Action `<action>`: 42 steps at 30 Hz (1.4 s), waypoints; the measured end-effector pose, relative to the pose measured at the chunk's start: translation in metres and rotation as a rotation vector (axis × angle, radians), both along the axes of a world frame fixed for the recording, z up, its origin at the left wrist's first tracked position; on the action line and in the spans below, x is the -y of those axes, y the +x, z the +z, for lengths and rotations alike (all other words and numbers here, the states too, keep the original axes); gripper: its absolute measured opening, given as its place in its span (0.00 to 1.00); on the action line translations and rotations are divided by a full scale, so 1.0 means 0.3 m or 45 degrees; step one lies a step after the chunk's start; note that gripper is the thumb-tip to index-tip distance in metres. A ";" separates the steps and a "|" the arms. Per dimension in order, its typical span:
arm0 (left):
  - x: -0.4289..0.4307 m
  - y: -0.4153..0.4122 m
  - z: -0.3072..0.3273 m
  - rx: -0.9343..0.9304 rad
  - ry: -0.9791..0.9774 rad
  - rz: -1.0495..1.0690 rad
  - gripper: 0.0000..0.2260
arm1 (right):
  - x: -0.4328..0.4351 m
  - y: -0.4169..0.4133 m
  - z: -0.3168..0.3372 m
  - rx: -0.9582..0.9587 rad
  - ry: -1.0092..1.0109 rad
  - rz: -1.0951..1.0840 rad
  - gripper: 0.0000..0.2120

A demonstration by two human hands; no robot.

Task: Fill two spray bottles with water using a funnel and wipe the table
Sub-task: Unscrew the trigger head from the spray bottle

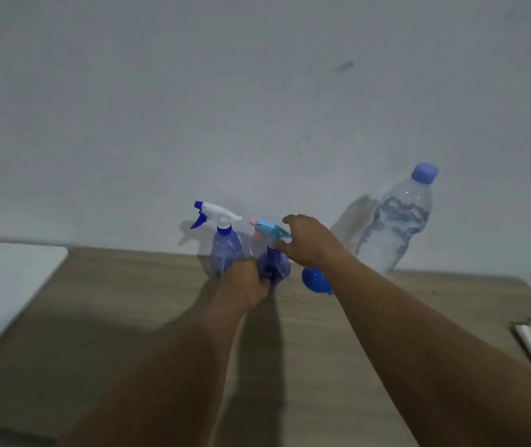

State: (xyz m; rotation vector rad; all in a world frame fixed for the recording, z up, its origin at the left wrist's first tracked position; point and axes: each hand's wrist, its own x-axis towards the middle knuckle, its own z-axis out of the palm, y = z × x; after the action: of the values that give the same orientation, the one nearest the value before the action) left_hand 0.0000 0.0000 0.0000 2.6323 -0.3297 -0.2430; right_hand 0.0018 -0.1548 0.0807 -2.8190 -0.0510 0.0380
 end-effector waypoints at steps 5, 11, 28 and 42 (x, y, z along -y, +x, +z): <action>0.045 0.041 -0.085 0.032 -0.196 0.039 0.07 | -0.035 0.045 -0.088 0.030 0.164 -0.037 0.18; 0.072 0.050 -0.135 0.027 -0.237 0.111 0.15 | -0.033 0.035 -0.115 0.068 0.271 -0.076 0.11; 0.094 -0.490 -0.019 -0.080 -0.363 0.079 0.13 | 0.060 -0.477 -0.096 0.053 0.416 -0.131 0.08; 0.125 -0.660 -0.070 -0.143 -0.388 0.125 0.22 | 0.044 -0.716 -0.262 0.150 0.897 -0.424 0.18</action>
State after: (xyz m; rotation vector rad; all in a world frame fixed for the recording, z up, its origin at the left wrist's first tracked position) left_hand -0.1980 -0.0374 -0.0209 2.3167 -0.1824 -0.2832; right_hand -0.2131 -0.1679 0.0020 -2.0906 0.3160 -0.1861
